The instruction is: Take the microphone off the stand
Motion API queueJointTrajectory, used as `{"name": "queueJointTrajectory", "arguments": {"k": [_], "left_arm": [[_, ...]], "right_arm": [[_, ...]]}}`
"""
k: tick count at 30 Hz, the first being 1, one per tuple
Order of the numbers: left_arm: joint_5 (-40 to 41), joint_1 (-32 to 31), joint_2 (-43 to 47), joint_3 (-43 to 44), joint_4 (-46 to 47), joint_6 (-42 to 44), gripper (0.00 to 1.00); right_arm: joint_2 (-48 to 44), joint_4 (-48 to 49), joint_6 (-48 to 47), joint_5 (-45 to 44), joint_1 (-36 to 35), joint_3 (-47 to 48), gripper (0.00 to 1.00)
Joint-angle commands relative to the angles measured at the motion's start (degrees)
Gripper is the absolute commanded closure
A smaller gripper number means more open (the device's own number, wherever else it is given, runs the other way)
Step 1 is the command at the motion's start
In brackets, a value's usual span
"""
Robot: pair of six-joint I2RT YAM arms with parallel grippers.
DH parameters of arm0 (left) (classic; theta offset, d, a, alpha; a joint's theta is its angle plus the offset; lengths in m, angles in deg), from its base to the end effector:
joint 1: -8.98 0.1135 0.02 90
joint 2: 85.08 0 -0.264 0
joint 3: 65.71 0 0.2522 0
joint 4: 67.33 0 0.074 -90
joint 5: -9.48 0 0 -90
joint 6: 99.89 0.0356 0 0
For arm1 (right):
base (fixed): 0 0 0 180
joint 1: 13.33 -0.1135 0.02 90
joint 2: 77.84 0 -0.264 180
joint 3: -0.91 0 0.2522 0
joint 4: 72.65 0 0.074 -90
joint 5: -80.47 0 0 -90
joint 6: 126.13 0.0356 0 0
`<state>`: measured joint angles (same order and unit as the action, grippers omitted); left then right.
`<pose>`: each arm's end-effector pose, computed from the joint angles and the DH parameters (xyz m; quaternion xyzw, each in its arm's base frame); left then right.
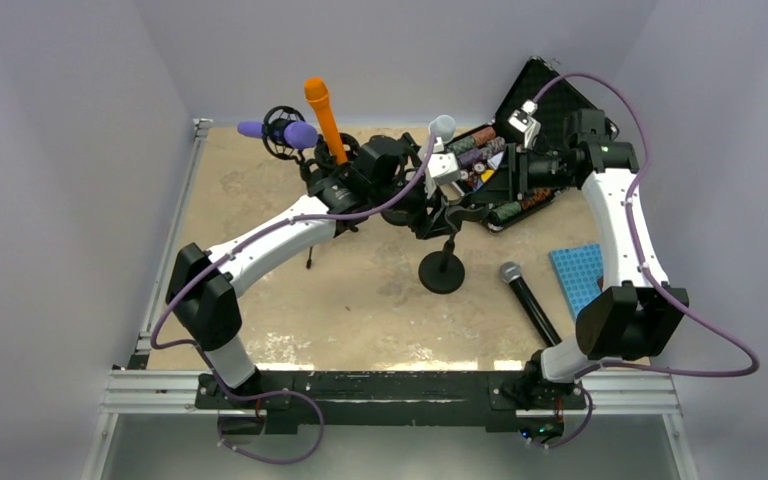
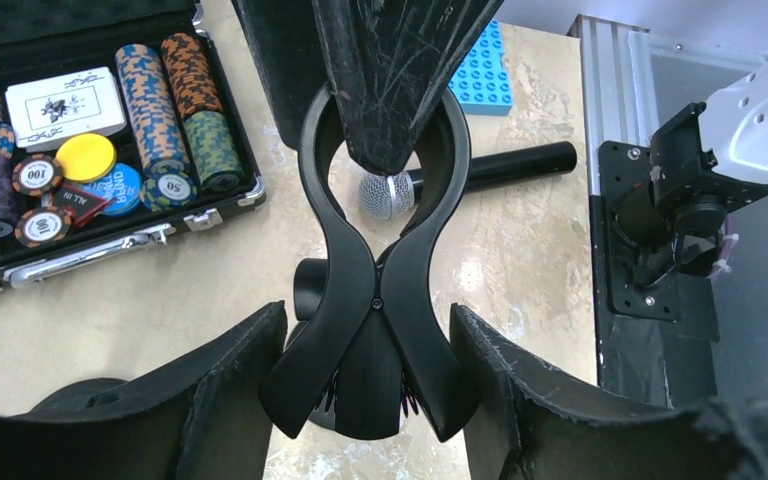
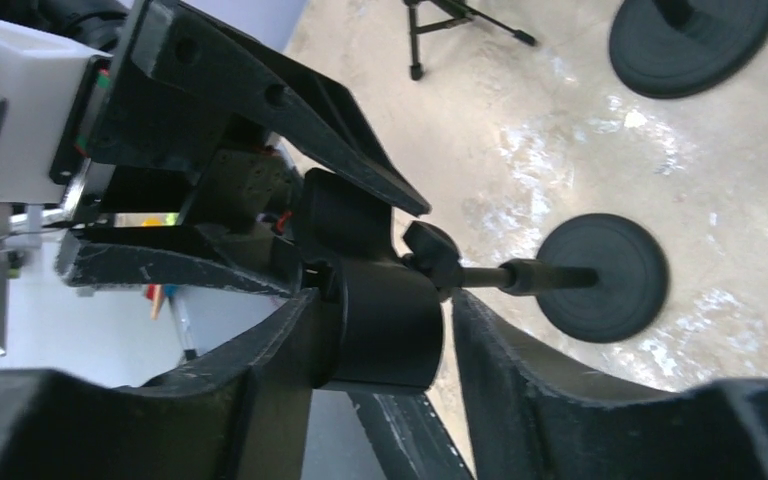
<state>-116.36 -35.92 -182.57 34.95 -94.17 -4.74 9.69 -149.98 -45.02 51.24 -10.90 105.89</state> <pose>0.2689 -0.2974 0.3479 0.4894 0.6505 -0.4192 0.4019 0.2961 0.0185 0.3738 -0.1782 0.8243 0.4639 0.2712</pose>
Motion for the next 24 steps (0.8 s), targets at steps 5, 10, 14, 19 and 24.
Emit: {"name": "queueJointTrajectory", "arguments": {"k": [5,10,14,19,24], "left_arm": [[-5.17,1.28,-0.72,0.25,-1.73,1.11,0.5],[-5.91,1.28,-2.81,-0.29,-1.06,0.78,0.53],[-5.67,1.29,-3.56,-1.28,-0.48,0.99,0.55],[-5.67,1.4,-3.56,-2.82,-0.02,0.94,0.55],[-4.55,1.48,-3.79,-3.07,-0.04,1.18,0.54]], "right_arm": [[1.78,-0.43,-2.18,-2.42,-0.92,-5.35,0.66],[2.23,0.14,-2.57,-3.44,-1.98,-8.38,0.84],[2.37,0.84,-2.55,-4.1,-3.59,-10.73,0.85],[3.29,0.82,-2.94,-4.79,-3.67,-11.24,0.85],[4.28,0.78,-3.07,-5.32,-3.74,-9.73,0.87]]}}
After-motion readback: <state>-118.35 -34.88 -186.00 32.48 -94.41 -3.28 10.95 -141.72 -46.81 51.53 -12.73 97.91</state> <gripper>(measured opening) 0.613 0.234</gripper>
